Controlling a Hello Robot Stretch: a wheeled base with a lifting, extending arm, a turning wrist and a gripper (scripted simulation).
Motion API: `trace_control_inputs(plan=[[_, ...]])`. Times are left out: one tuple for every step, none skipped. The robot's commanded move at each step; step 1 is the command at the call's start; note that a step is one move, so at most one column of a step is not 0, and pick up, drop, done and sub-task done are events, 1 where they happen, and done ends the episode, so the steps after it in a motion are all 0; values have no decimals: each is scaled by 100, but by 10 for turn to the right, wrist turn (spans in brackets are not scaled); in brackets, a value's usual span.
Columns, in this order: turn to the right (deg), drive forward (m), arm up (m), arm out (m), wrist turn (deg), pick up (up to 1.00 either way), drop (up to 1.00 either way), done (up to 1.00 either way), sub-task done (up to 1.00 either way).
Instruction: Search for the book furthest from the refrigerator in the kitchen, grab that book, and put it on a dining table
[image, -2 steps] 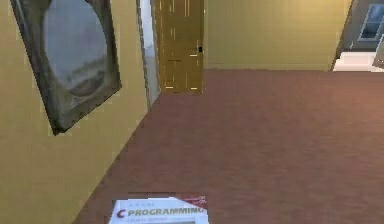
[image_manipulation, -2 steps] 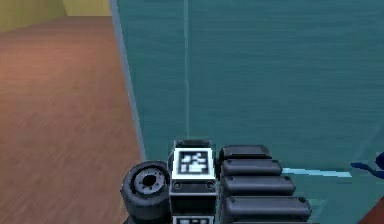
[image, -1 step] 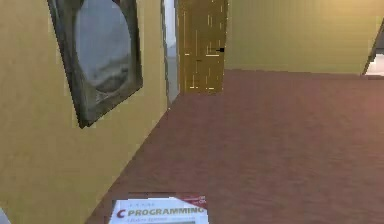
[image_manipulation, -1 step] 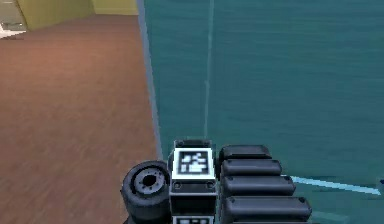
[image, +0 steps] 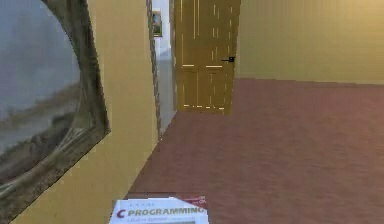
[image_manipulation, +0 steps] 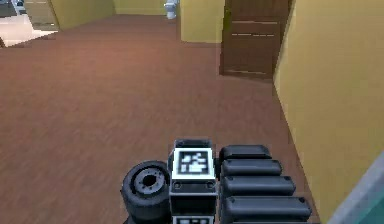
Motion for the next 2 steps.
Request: trace_control_inputs(plan=[[0,100,0,0,0,0,0,0,0],[0,100,0,0,0,0,0,0,0]])
